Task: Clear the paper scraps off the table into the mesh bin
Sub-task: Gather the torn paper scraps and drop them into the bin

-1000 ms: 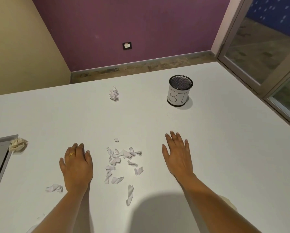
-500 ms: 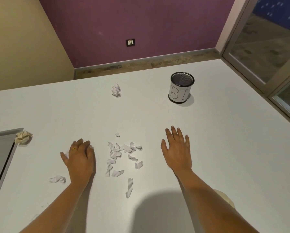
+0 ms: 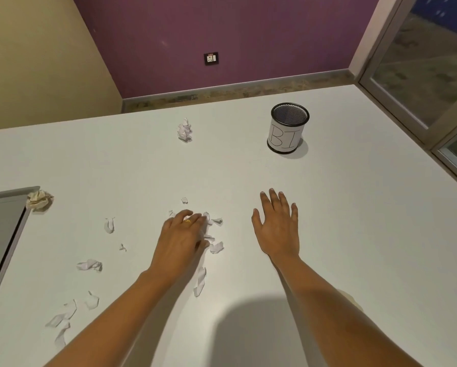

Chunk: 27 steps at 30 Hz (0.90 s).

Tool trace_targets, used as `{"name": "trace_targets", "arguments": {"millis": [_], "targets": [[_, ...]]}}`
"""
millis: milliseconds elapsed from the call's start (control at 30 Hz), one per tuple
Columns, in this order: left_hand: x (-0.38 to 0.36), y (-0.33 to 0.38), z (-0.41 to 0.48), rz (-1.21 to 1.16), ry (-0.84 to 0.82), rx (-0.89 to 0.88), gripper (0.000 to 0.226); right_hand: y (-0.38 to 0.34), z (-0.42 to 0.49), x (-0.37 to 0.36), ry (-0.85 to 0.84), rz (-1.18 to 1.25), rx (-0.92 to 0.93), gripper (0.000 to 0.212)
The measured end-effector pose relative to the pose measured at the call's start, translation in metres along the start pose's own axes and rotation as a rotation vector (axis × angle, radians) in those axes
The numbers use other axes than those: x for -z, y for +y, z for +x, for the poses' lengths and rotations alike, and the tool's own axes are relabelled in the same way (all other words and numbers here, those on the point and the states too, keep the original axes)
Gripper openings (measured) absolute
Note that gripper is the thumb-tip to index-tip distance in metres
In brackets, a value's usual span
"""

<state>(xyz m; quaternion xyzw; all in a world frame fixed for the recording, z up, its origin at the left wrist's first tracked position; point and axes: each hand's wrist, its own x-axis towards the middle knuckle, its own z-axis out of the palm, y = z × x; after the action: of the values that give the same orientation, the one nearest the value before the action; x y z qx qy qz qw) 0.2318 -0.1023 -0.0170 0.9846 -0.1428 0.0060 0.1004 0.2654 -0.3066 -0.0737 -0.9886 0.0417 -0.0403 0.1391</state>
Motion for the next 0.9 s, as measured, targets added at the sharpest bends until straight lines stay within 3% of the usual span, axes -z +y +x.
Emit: {"name": "trace_targets", "arguments": {"millis": [200,367,567,900], "targets": [[0.002,0.0,0.008,0.082,-0.024,0.002,0.025,0.0,0.001,0.0,-0.006,-0.003,0.001,0.051],[-0.002,0.004,0.011,-0.01,0.001,-0.058,0.001,0.001,0.001,-0.001,-0.013,-0.011,-0.001,0.051],[-0.012,0.006,0.014,-0.098,-0.006,0.006,0.019,0.0,0.001,0.0,-0.019,-0.003,-0.001,0.051],[0.001,0.008,0.042,-0.2,-0.017,0.067,0.018,0.001,0.001,0.0,-0.021,0.006,-0.004,0.052]]}}
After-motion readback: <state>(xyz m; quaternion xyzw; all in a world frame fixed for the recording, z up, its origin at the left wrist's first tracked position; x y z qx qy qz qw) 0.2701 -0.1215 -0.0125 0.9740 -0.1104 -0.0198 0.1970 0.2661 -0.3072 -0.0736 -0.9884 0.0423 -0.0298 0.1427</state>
